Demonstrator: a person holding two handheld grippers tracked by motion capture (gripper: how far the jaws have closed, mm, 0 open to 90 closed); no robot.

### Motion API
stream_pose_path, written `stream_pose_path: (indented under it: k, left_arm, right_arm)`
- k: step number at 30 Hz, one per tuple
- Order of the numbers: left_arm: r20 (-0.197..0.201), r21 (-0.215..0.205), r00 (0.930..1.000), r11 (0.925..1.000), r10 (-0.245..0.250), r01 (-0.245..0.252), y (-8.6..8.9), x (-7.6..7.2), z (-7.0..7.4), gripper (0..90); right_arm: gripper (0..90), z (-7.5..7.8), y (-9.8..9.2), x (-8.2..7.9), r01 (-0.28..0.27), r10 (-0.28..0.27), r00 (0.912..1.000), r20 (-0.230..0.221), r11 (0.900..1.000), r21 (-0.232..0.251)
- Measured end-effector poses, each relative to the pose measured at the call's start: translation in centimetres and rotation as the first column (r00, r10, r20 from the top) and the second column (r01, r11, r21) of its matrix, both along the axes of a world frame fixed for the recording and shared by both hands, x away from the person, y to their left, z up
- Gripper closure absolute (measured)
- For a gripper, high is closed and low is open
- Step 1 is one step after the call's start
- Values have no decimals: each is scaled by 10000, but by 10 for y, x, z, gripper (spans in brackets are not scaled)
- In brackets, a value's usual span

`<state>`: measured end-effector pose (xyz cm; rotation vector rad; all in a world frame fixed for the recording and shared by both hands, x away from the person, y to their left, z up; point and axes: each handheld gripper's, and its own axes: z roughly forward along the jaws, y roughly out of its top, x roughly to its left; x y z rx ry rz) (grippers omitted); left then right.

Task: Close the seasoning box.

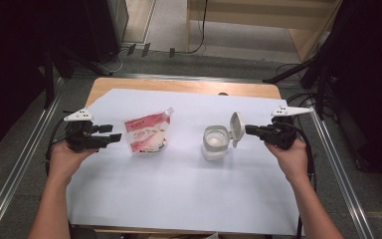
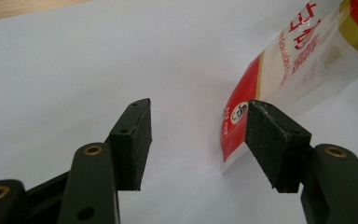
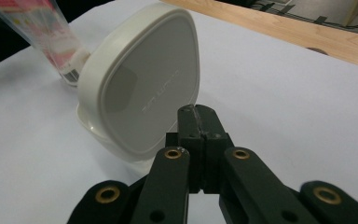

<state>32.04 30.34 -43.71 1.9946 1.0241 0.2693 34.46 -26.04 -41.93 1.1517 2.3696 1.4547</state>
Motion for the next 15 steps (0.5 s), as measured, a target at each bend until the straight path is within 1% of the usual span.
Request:
stream_pose_path:
  k: [3, 5, 9, 10, 12, 15]
  left_arm:
    - [-59, 59, 10000, 10000, -61, 61, 0, 0, 0, 420]
    - [48, 100, 10000, 9999, -40, 39, -1, 1, -1, 420]
    - [27, 59, 10000, 9999, -94, 94, -1, 1, -1, 417]
    - [-48, 43, 9999, 9999, -122, 122, 0, 1, -1, 417]
    - [30, 59, 10000, 9999, -94, 94, -1, 1, -1, 417]
    - [-1, 57, 9999, 9999, -126, 126, -1, 1, -1, 415]
  right_arm:
    - [900, 0, 3, 6, -13, 15, 9999, -141, 9999, 169]
    - [900, -1, 5, 8, -36, 37, 9999, -130, 9999, 96]
    - [900, 0, 9, 12, -30, 34, 9998, -181, 9998, 201]
    - [900, 0, 10, 13, -71, 75, 9998, -168, 9997, 236]
    - [900, 1, 12, 13, -119, 122, 9998, -141, 9997, 219]
    - [900, 3, 16, 11, -243, 243, 9997, 8, 9995, 187]
